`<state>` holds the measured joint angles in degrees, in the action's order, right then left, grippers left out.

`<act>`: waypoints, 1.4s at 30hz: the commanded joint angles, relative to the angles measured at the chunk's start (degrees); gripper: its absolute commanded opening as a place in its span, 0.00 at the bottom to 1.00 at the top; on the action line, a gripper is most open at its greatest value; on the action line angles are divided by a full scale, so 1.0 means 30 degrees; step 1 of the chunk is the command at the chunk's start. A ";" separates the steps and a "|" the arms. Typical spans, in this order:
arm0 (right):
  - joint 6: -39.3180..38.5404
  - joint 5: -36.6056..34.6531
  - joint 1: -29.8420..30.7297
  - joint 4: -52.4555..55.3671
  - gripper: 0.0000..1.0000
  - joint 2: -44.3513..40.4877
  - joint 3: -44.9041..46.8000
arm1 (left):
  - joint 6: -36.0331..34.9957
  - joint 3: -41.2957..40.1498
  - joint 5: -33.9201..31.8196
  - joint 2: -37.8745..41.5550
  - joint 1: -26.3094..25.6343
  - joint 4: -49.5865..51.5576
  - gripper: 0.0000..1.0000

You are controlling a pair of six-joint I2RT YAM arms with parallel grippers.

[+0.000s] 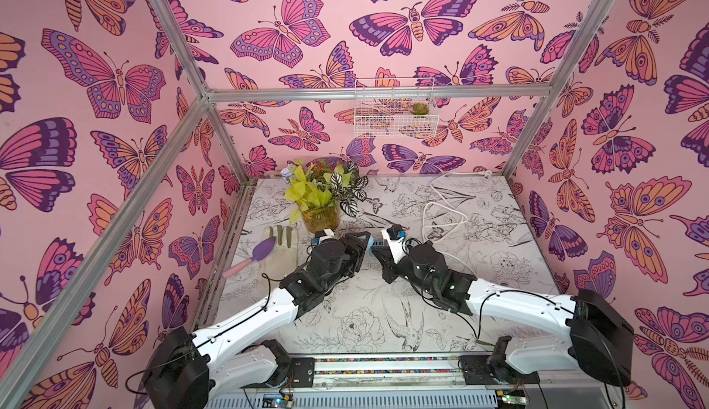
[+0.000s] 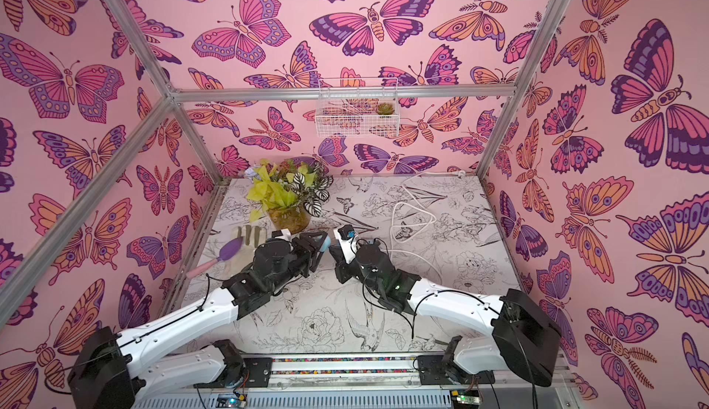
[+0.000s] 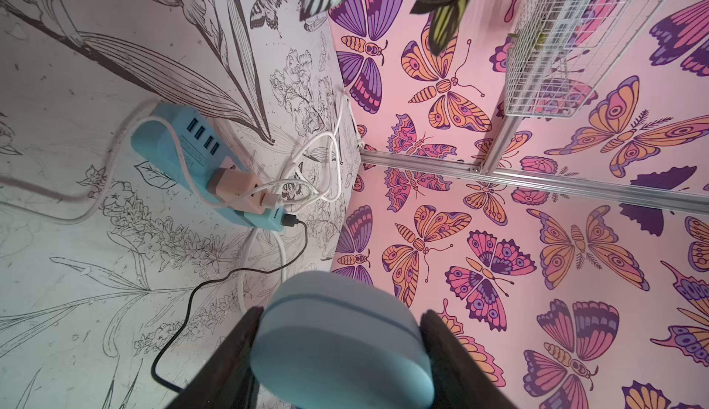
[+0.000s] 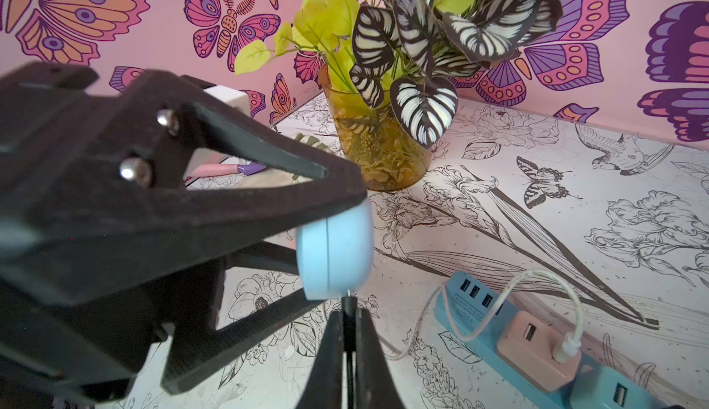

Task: Charge the bluetooth headset
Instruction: Insert the charging cable into the bluetooth headset, then place the bluetooth headset at the center of the board.

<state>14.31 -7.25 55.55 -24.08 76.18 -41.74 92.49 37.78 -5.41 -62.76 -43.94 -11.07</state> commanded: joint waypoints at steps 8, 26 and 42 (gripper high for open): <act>0.0028 0.1074 0.0087 -0.5349 0.00 0.0041 0.0074 | 0.0533 -0.0554 0.5126 0.0501 -0.1728 -0.0735 0.00; -0.0520 0.1325 0.0087 -0.4372 0.00 -0.1150 0.1276 | 0.1320 -0.1733 0.4034 0.1905 -0.1092 -0.1074 0.00; -0.0557 0.1163 0.0087 -0.3539 0.02 -0.1157 0.1590 | 0.1295 -0.2168 0.3495 0.3926 0.0371 0.0733 0.00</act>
<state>13.21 -1.63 56.01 -32.77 73.08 -36.56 96.47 32.38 -0.60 -52.86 -42.61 -11.86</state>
